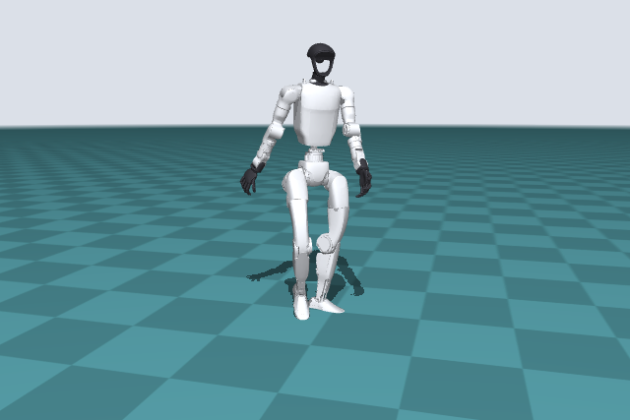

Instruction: In place motions

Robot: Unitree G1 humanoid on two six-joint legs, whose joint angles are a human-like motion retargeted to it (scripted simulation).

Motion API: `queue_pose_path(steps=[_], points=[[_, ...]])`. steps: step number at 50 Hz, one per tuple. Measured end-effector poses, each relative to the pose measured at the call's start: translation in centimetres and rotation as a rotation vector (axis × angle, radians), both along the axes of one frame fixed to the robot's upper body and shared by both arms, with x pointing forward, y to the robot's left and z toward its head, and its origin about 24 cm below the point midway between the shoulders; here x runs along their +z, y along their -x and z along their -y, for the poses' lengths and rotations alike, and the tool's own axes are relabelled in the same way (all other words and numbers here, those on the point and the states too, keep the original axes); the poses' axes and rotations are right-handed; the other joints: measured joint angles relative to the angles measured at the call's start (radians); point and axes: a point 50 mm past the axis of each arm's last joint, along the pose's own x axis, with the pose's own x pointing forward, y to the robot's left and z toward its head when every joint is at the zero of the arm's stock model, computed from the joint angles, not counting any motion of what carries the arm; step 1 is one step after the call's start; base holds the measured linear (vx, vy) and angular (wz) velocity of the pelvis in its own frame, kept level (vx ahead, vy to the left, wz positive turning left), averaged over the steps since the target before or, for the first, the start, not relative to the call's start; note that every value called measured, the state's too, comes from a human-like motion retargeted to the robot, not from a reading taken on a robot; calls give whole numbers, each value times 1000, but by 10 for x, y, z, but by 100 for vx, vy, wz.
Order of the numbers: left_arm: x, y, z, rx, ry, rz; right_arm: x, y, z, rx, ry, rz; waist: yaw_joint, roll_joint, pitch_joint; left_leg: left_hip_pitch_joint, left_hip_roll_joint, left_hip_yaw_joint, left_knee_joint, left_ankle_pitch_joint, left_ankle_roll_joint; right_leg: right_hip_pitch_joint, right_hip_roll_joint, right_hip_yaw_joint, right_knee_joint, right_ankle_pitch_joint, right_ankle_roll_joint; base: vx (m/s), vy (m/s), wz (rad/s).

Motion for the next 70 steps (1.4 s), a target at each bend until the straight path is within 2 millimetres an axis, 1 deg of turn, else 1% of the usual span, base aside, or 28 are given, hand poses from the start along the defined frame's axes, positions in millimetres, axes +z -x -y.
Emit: queue_pose_path(steps=[3,7,11,15,18,20,21,23,25,27,29,32,37,40,42,43,45,47,49,51,53,55,57,60,63,66,68,70], points=[[37,-39,-2,-11,-47,170,18,34,19,-92,116,-72,-53,18,28,-2,18,-10,-2,0,8,-88,-39,-46,129,-91,-51,-11,2,6],[34,-36,-8,37,-85,183,33,58,30,-134,245,-92,-69,31,-16,8,22,18,-25,4,1,-113,-26,-53,146,-136,-70,16,1,-34],[-3,5,-15,19,-80,21,21,42,18,-178,251,14,-28,22,-48,38,1,69,-42,0,-17,9,31,-9,-60,-103,-17,9,-7,-61],[-56,92,-17,33,-46,-281,2,5,-1,-145,185,103,9,14,-86,49,-18,93,-4,-15,-44,236,76,31,-457,-3,65,11,-7,-26],[-89,210,-31,112,-22,-645,-18,-55,-33,-12,35,209,4,-35,-60,16,-23,66,256,80,-33,441,36,-22,-775,-224,44,5,-9,49],[-91,260,-44,169,-28,-809,-26,-105,-57,58,-68,306,50,-81,-41,-128,80,50,606,215,-12,470,-13,1,-856,-219,43,-20,-34,-23],[-89,290,-54,201,-48,-899,-28,-138,-68,87,-134,388,107,-68,-35,-273,151,-13,827,256,61,473,12,9,-886,-199,35,-18,-31,-24],[-81,342,-70,259,-85,-1053,-20,-212,-88,150,-281,579,154,-44,-18,-556,175,-188,1177,209,131,467,28,-24,-937,-151,35,-23,-22,32],[-65,392,-87,252,-113,-1209,12,-299,-108,220,-423,849,293,-42,35,-744,378,-157,1490,96,221,455,63,16,-945,-138,-9,-27,-28,-76],[-50,430,-93,244,-118,-1322,51,-354,-123,283,-484,1081,359,-58,64,-844,417,-138,1613,29,256,430,52,56,-923,-139,-30,-10,-22,-113],[-35,460,-96,285,-125,-1387,85,-389,-140,349,-558,1245,383,-74,77,-904,431,-112,1668,-13,255,416,46,81,-911,-135,-39,4,-13,-63],[-21,488,-91,403,-122,-1463,117,-414,-155,510,-614,1341,384,-80,77,-870,471,-35,1646,-43,252,420,50,93,-912,-135,-45,-2,6,-24],[-30,472,-92,474,-133,-1407,84,-383,-152,598,-591,1220,250,-52,-29,-756,370,-105,1408,36,172,438,78,-7,-925,-164,-17,17,15,100],[-53,424,-91,363,-126,-1298,28,-316,-127,520,-544,954,165,-56,-82,-511,207,-98,1048,101,122,458,53,-78,-904,-200,9,31,18,122],[-73,370,-85,280,-168,-1145,-15,-228,-106,365,-503,637,127,-78,-103,-274,22,-157,634,167,49,479,25,-101,-847,-234,30,42,4,63],[-79,343,-82,252,-207,-1061,-26,-188,-98,271,-475,515,121,-82,-100,-166,-62,-208,441,102,-8,490,26,-105,-811,-239,33,45,8,25],[-88,280,-72,207,-275,-853,-34,-108,-84,53,-398,325,82,-47,-95,38,-71,-103,104,-23,-3,493,67,-145,-698,-161,31,41,18,50],[-85,203,-52,151,-246,-631,-30,-68,-69,-92,-313,244,-15,0,-66,65,-39,-170,-8,18,1,386,26,-214,-450,21,44,-14,17,110],[-55,91,-29,51,-159,-292,-21,-36,-46,-214,-173,187,-79,32,-31,21,4,-183,-52,55,-8,126,-42,-142,-55,96,42,-58,15,27],[-8,11,-12,-46,-110,-22,-10,-8,-28,-265,-48,136,-122,35,12,2,-4,-182,-69,67,9,-56,-73,-106,183,13,-29,-41,18,1],[43,-44,-8,-98,-142,205,2,20,-13,-284,46,41,-184,51,62,-4,11,-203,-64,62,22,-157,-129,-140,337,-45,-85,-20,11,45],[75,-70,-9,-91,-216,351,16,50,-2,-277,131,-67,-244,82,71,-27,58,-243,-40,56,15,-235,-102,-133,391,-57,-77,7,4,58],[87,-76,0,-76,-247,424,28,72,1,-291,204,-108,-228,97,30,-56,71,-230,-24,51,13,-278,-94,-127,396,-79,-61,21,-4,-24],[83,-72,7,-97,-241,433,29,80,-5,-343,227,-73,-178,70,-5,-44,38,-199,-36,46,11,-221,-117,-148,329,-97,-54,12,-8,-50],[35,-33,4,-116,-211,248,21,65,-9,-318,179,-60,-87,36,-47,-8,2,-126,-44,27,-3,-80,-61,-104,132,-65,-9,17,-3,-104],[-34,52,-14,-83,-175,-78,4,23,-11,-202,86,-16,-16,18,-89,12,-20,-62,-10,-6,-22,162,48,-14,-273,-1,63,20,-7,-97],[-71,135,-31,-2,-164,-337,-10,-22,-17,-116,10,62,-17,14,-89,17,-28,-61,67,-7,-30,364,82,-26,-581,-152,95,15,-7,-6],[-88,212,-44,98,-174,-569,-20,-73,-29,-53,-66,160,-11,-28,-70,1,-49,-47,228,89,-41,479,53,-110,-786,-246,22,-5,-19,-26]])
